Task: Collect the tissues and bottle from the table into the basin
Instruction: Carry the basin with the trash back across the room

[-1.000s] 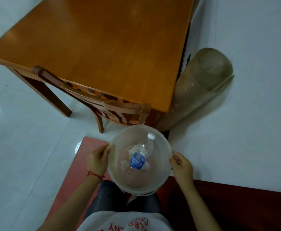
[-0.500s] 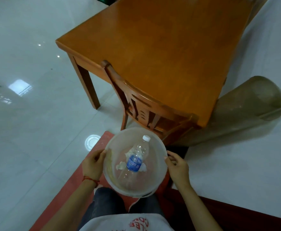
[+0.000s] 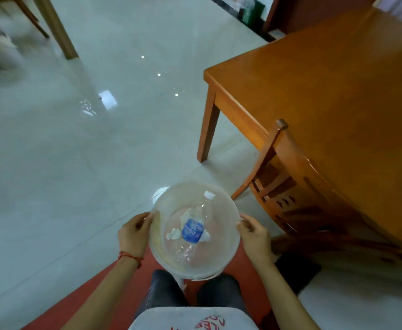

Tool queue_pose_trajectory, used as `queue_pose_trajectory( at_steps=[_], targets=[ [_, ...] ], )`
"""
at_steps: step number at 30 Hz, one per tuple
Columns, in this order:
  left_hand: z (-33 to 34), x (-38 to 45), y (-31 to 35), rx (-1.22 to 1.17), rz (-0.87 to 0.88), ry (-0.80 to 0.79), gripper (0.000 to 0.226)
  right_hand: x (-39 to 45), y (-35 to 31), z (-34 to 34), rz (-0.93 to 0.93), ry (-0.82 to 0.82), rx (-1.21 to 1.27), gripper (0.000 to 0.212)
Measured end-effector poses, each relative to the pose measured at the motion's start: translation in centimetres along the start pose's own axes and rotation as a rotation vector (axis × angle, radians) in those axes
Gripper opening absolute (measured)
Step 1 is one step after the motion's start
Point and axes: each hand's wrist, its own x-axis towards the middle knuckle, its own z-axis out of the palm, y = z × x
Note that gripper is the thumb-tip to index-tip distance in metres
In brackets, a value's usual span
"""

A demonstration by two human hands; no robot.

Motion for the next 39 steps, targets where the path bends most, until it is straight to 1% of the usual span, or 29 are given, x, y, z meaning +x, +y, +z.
queue_pose_trajectory(
  at_steps=[4,10,15,19,23,29,34,39],
  targets=[
    [-3.4,1.6,-1.3,-0.066,-0.089,0.116,0.022,1.7,-3.1,4.5,-0.057,-0.120,-0.021,0.027],
    [-7.1,3.8,-3.0,-0.146,-0.240,0.289,0.022,4.9,-7.4,10.6,-0.161,-0.304,-0.118,0.028],
    [-8.3,7.3,-3.2,-0.187,-0.317,0.406,0.022,8.7,-11.1,15.4,-0.241,-0.405,-0.161,0.026],
    [-8.5,11.4,-1.9,-0.200,-0.347,0.462,0.022,12.7,-14.2,18.3,-0.273,-0.474,-0.160,0.024],
    [-8.6,15.7,0.2,-0.183,-0.363,0.494,0.023,16.6,-17.3,20.4,-0.292,-0.504,-0.153,0.024],
    [-8.7,21.5,3.5,-0.198,-0.355,0.517,0.025,21.3,-21.6,23.0,-0.317,-0.502,-0.143,0.023],
    [-9.2,28.3,5.8,-0.203,-0.337,0.504,0.025,25.9,-24.9,26.4,-0.282,-0.464,-0.102,0.019],
    [-10.3,37.5,8.1,-0.172,-0.299,0.454,0.025,31.0,-28.8,30.9,-0.256,-0.404,-0.080,0.019]
  ],
)
